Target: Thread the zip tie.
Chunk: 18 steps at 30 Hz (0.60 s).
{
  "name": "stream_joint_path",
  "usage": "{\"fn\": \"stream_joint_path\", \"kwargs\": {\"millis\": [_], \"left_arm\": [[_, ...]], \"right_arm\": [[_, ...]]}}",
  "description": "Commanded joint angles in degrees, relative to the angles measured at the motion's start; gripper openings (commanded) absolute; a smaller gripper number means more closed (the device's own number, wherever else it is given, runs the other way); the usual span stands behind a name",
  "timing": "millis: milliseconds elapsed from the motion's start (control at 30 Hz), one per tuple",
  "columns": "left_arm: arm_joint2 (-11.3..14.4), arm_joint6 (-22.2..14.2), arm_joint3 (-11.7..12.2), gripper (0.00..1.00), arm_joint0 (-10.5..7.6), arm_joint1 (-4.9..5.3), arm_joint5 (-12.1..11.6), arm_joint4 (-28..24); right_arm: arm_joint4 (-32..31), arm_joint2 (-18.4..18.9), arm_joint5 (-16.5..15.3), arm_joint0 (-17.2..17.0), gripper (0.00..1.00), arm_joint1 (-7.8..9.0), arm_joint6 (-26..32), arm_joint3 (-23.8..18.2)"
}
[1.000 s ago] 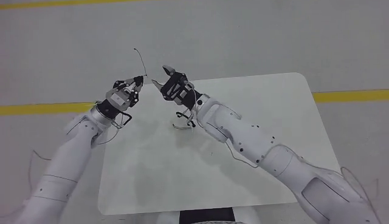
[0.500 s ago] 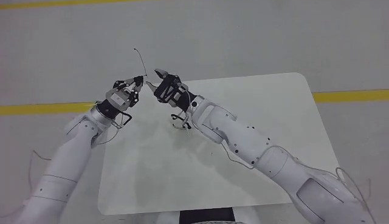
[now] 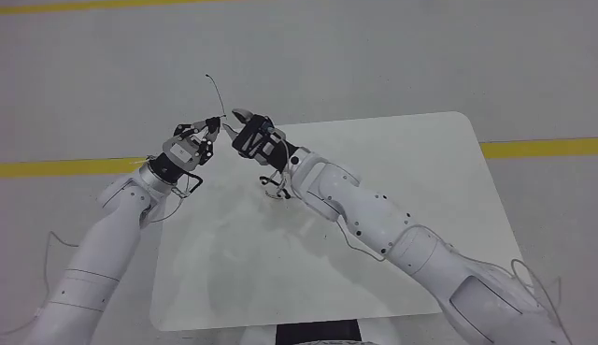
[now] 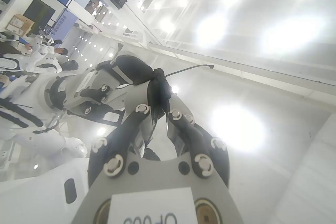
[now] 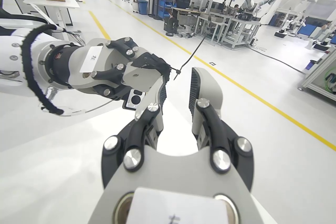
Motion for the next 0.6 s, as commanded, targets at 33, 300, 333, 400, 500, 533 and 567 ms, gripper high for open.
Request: {"fn": "stream_joint_path", "kwargs": {"millis": [33, 300, 333, 400, 500, 533, 567], "left_arm": [[0.0, 0.0, 0.0, 0.0, 0.0, 0.0, 0.0, 0.0], [0.0, 0.0, 0.0, 0.0, 0.0, 0.0, 0.0, 0.0], [0.0, 0.0, 0.0, 0.0, 0.0, 0.0, 0.0, 0.0], [0.0, 0.0, 0.0, 0.0, 0.0, 0.0, 0.0, 0.0], [0.0, 0.0, 0.0, 0.0, 0.0, 0.0, 0.0, 0.0], [0.0, 0.0, 0.0, 0.0, 0.0, 0.0, 0.0, 0.0], [0.0, 0.0, 0.0, 0.0, 0.0, 0.0, 0.0, 0.0]], "right_arm": [[-0.3, 0.2, 0.0, 0.0, 0.21, -0.39, -0.1, 0.4], [-1.0, 0.9, -0.3, -0.1, 0.14, -1.39, -0.2, 1.4], [-1.2, 1.0, -0.4, -0.1, 0.13, -1.49, -0.2, 1.5], [-1.4, 1.3, -0.5, -0.2, 0.11, -1.7, -0.1, 1.7], [-1.9, 1.6, -0.7, -0.4, 0.04, -1.97, -0.1, 1.9], [-2.0, 1.7, -0.7, -0.5, 0.0, -2.04, -0.1, 1.9], [-2.1, 1.9, -0.8, -0.5, 0.0, -2.11, -0.1, 2.0]]}}
